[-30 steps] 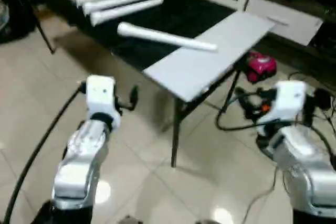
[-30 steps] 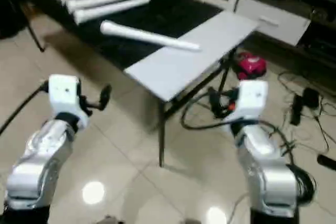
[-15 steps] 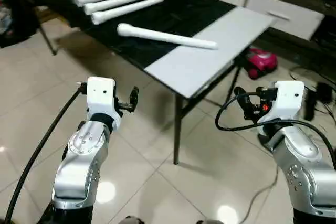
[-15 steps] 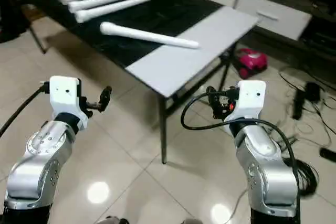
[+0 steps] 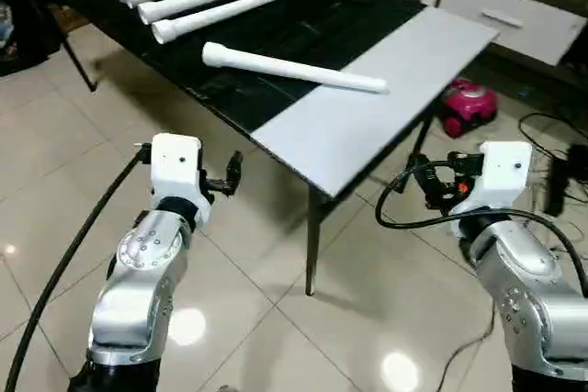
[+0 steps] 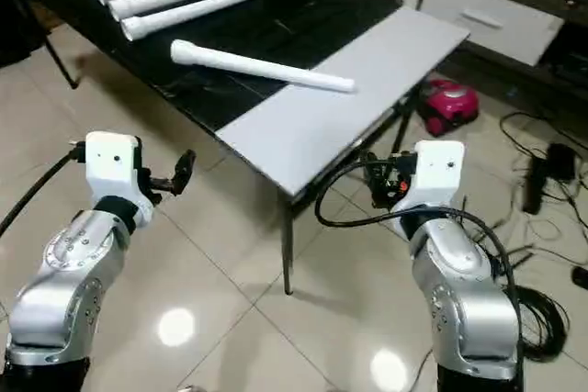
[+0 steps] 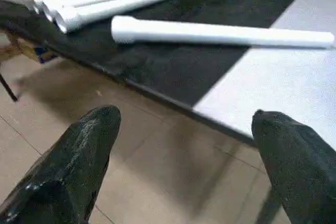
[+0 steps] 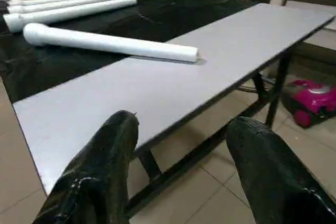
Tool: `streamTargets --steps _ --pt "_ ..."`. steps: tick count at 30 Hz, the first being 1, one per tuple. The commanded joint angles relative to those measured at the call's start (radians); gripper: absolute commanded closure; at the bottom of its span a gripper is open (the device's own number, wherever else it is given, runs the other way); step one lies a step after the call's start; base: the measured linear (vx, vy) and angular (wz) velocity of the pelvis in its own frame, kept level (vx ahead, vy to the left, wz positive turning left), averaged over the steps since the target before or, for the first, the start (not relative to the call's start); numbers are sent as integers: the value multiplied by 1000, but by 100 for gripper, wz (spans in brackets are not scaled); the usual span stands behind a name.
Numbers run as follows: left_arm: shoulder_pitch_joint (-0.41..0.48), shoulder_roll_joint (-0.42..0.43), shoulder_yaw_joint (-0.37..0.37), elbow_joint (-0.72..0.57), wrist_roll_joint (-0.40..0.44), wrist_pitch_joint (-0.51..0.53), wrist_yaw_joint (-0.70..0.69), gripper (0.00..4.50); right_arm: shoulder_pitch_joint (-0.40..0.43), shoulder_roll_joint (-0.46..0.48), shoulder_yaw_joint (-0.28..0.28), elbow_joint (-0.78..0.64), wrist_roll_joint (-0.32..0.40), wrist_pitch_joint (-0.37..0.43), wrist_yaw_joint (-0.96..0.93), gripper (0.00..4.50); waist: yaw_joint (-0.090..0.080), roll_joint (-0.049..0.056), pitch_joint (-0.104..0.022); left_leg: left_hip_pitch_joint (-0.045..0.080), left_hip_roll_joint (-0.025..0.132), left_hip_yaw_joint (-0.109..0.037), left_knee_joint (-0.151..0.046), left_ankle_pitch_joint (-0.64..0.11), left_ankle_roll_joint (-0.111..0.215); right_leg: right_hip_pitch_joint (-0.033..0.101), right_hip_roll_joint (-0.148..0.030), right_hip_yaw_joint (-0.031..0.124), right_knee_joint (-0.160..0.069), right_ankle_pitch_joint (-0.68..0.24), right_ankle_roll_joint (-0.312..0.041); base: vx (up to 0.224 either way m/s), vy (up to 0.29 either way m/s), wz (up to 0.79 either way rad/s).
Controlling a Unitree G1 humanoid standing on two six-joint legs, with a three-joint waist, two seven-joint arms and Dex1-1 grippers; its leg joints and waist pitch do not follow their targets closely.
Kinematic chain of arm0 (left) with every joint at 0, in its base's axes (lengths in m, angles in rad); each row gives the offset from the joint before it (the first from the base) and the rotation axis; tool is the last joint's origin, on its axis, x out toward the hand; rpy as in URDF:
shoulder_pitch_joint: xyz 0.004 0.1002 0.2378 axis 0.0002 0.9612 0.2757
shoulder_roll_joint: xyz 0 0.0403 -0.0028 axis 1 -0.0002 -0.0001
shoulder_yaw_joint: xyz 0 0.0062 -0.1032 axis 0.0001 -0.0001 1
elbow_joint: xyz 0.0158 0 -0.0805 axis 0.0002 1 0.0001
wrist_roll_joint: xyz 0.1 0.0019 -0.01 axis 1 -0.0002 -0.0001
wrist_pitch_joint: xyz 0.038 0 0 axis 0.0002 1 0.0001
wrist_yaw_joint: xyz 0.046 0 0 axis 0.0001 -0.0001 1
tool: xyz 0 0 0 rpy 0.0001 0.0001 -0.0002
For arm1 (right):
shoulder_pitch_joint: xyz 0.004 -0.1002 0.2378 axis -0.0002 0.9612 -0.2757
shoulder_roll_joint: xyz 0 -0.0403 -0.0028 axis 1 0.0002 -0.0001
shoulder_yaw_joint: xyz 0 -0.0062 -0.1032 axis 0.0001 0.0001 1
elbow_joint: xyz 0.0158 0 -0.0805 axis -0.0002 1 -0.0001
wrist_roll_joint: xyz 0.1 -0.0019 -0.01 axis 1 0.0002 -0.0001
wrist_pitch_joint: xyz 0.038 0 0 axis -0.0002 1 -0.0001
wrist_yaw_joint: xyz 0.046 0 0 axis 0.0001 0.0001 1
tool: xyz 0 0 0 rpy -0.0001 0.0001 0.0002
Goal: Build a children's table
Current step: Move to table
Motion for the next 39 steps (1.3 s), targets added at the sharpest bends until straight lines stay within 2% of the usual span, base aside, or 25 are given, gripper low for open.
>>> streamTargets --steps 1,3,4,5,6,7,9,10,13,15,16,19,21,22,23,24,26,28,30,31,32,36,37,38,39 --pt "-4 -3 -11 -2 -6 -4 -8 0 0 -7 -13 3 0 -9 -2 148 18 -35 -59 -9 -37 6 24 269 351 88 7 65 -91 151 -48 97 -85 -5" --pt "-4 -1 -11 -1 -6 -4 -8 0 -3 -4 -11 6 -1 -13 -3 148 54 -39 -60 -122 -48 23 93 96 263 197 -72 153 -141 126 -163 93 -47 4" --pt "-4 0 -11 -1 -6 -5 -9 0 -5 -2 -11 9 -2 -17 -3 148 82 -20 -54 -180 9 -8 115 79 101 225 -104 142 -132 270 -241 110 -18 1" --pt "-4 1 -11 -1 -6 -5 -9 0 -6 -1 -10 11 -2 -19 -4 148 79 -18 -50 -181 16 -7 92 110 74 216 -75 114 -129 300 -246 114 -11 -10" --pt "-4 2 -11 0 -6 -6 -10 0 -7 1 -10 12 -3 -23 -6 148 71 27 -58 -142 45 -11 -4 211 60 188 -8 26 -119 245 -201 114 -11 -10" --pt "-4 2 -10 1 -6 -7 -11 0 -7 4 -11 12 -3 -27 -8 148 23 66 -41 -39 94 -79 -68 149 158 105 81 -47 -58 19 -114 139 7 -17" --pt "-6 4 -9 4 -7 -9 -12 0 -5 8 -10 8 -5 -40 -12 148 -11 82 -82 117 161 -174 -51 97 359 -40 81 -41 61 -135 -46 176 3 -8" --pt "-8 5 -9 8 -8 -13 -15 0 2 17 -18 2 -6 -61 -19 148 -4 80 -84 102 169 -167 -31 259 425 -94 53 -19 111 -79 54 140 -2 6" --pt "-10 7 -7 13 -11 -18 -22 0 8 31 -33 -9 -1 -75 -34 148 0 35 -74 54 160 -108 -74 203 385 -106 30 11 100 84 68 94 -5 3" --pt "-8 7 -6 16 -16 -28 -27 0 18 37 -40 -18 -4 -88 -42 148 21 -29 -49 -10 40 -9 -52 -110 245 -32 -10 82 -81 99 -17 68 -97 4" --pt "-3 8 -6 16 -22 -36 -29 0 33 40 -44 -24 -16 -109 -48 148 53 -32 -70 -77 -29 -8 135 -67 103 93 -122 187 -162 -538 -28 89 -100 -1" --pt "16 6 -8 19 -33 -50 -40 0 78 38 -48 -35 -37 -138 -56 148 52 0 -48 -105 -11 -32 140 24 13 96 -95 162 -166 -580 -143 108 -52 -3" --pt "37 -9 3 21 -70 -48 -65 0 122 35 -62 -36 -39 -153 -61 117 48 24 -50 -103 15 -22 53 106 22 103 -37 90 -176 -490 -246 121 25 -2" --pt "45 -14 5 20 -79 -51 -70 0 136 36 -71 -38 -40 -158 -64 112 37 64 -49 -59 45 -15 -17 73 18 81 2 33 -174 -455 -231 138 83 4" --pt "49 -18 5 19 -79 -55 -68 0 142 35 -76 -40 -40 -154 -67 109 21 83 -38 -49 72 -38 -56 -59 12 66 36 9 -147 -427 -202 144 136 1" --pt "51 -19 5 18 -75 -59 -64 0 144 36 -78 -42 -42 -151 -70 98 -22 97 -46 27 147 -122 -102 -275 32 3 74 -9 -49 -268 -158 144 136 1" --pt "52 -23 -7 31 -62 -76 -58 0 154 28 -81 -40 -54 -157 -76 74 -46 113 -80 80 179 -172 -84 -43 199 -53 43 1 39 -6 -69 149 98 4" --pt "52 -19 -20 45 -53 -84 -55 0 160 19 -80 -31 -83 -141 -98 63 -29 69 -102 42 132 -130 24 675 323 -85 -36 62 -16 301 14 118 55 6" --pt "49 -14 -31 59 -44 -102 -54 0 160 18 -92 0 -109 -114 -140 41 10 24 -118 -114 -17 -42 72 550 163 45 -61 111 -19 921 15 0 0 0" --pt "47 -13 -34 61 -41 -102 -53 0 158 20 -99 5 -108 -112 -146 25 17 20 -126 -134 -9 -39 63 405 137 66 -89 118 -10 1089 26 0 0 0" --pt "42 -12 -38 68 -33 -104 -51 0 153 27 -114 20 -103 -114 -156 25 53 17 -125 -103 6 -10 91 104 1 26 -69 185 -47 1055 29 11 18 -29" --pt "39 -13 -35 72 -28 -103 -49 0 154 31 -112 20 -93 -118 -149 25 97 32 -83 -118 25 -63 136 -116 -68 43 -89 310 -147 128 -142 -36 105 -55" --pt "41 -13 -34 72 -27 -104 -48 0 154 30 -108 19 -94 -117 -148 25 96 37 -73 -103 31 -67 108 -115 -67 29 -59 303 -158 -22 -153 -88 252 -70" --pt "41 -12 -34 73 -27 -105 -47 0 154 30 -105 18 -94 -116 -147 25 82 64 -68 -40 34 -48 8 -161 -48 -20 40 242 -144 -244 -125 -146 270 -66" --pt "44 -11 -34 73 -26 -105 -43 0 153 29 -100 17 -96 -112 -148 25 23 65 -49 22 75 -23 -97 -352 9 -114 116 93 -27 -291 -69 -146 270 -66"
